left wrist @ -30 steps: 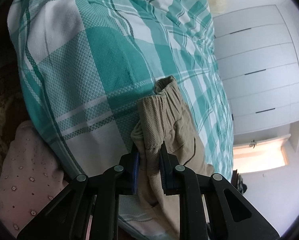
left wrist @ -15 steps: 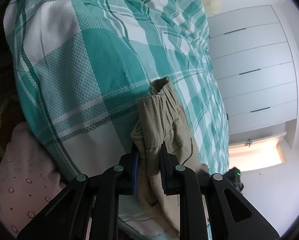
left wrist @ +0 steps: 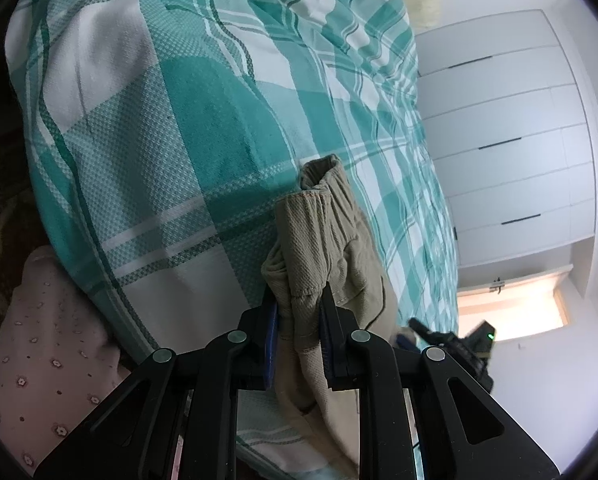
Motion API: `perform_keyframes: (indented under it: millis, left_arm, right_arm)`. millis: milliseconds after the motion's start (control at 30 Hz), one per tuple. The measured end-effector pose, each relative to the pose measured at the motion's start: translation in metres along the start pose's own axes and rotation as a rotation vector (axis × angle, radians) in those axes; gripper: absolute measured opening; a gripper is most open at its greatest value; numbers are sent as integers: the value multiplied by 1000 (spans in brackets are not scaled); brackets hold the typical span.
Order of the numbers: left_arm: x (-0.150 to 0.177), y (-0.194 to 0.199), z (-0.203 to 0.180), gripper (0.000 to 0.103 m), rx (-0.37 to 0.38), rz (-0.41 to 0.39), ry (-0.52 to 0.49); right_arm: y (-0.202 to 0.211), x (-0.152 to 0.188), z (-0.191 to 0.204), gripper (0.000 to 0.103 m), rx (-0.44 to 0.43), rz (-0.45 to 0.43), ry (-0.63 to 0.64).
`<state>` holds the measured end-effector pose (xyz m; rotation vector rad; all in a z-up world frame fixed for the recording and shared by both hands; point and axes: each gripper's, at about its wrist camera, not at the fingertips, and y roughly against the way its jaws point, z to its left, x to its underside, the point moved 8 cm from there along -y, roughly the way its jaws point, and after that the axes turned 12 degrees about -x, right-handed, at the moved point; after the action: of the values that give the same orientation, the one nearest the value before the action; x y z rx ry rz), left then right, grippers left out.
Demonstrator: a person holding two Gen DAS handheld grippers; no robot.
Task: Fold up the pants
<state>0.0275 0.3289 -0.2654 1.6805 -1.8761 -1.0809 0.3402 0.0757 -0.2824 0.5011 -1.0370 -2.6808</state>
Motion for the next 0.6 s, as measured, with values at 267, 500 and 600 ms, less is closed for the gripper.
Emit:
perform_keyframes:
  millis: [267, 500, 600]
  left_arm:
    - [5, 24, -26, 16, -41, -72, -111]
    - [52, 86, -156, 16, 4, -195, -426]
    - [102, 97, -225, 16, 37, -209, -619]
  right_arm:
    - [146, 43, 27, 61, 2, -203, 340]
    - [274, 144, -65, 68, 183, -314, 344]
    - [308, 176, -104, 68, 194, -414, 218]
